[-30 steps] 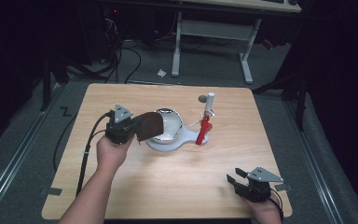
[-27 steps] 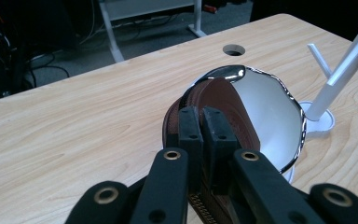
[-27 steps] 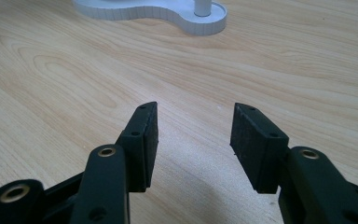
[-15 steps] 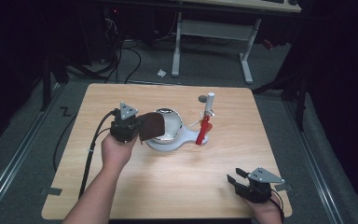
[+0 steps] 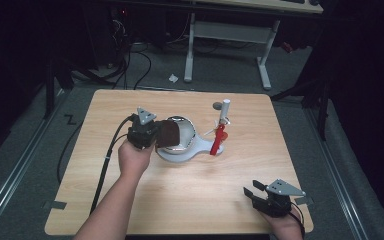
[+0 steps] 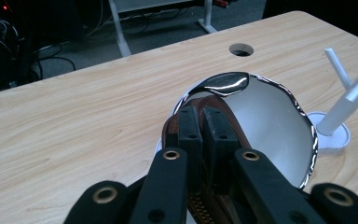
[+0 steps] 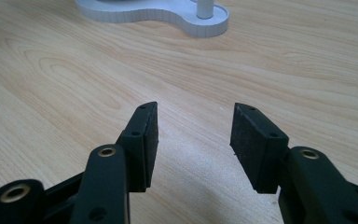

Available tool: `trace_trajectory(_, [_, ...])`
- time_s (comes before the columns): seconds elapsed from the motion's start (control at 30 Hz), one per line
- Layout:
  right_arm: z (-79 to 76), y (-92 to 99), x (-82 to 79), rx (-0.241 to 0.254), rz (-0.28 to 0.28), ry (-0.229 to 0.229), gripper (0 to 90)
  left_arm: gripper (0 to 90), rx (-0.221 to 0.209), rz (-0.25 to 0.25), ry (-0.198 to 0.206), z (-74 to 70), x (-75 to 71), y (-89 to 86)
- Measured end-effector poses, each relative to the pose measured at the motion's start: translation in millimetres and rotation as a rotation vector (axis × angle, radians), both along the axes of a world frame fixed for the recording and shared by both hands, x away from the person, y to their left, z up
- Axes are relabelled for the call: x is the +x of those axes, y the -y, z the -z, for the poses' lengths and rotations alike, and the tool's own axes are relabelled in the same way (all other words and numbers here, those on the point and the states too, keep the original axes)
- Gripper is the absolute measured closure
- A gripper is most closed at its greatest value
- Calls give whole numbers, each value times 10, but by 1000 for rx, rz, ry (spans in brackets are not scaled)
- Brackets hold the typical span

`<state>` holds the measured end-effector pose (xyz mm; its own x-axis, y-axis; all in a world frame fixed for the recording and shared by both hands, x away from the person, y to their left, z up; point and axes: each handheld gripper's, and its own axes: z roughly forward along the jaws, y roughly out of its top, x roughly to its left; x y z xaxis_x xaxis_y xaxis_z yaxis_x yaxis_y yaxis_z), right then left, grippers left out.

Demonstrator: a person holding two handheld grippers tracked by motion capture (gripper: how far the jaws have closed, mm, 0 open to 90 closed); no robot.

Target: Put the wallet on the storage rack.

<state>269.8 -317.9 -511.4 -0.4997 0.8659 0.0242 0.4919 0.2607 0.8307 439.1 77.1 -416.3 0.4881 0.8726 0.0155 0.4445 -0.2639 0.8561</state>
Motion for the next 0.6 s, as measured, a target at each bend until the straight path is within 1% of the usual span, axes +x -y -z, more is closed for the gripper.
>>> trace_trajectory(0.1, [-1,1,1,0,-2,1,519,867,-8,-8,0,20,20,35])
trace_trajectory(0.3, [-2,2,1,1,-1,1,519,864,2,-7,8,21,16,85])
trace_trajectory(0.43, [2,2,2,3,-3,-1,519,864,9,-13,4,36,37,107])
trace_trajectory(0.6, [3,11,6,4,-3,-2,519,854,-1,-10,3,59,63,143])
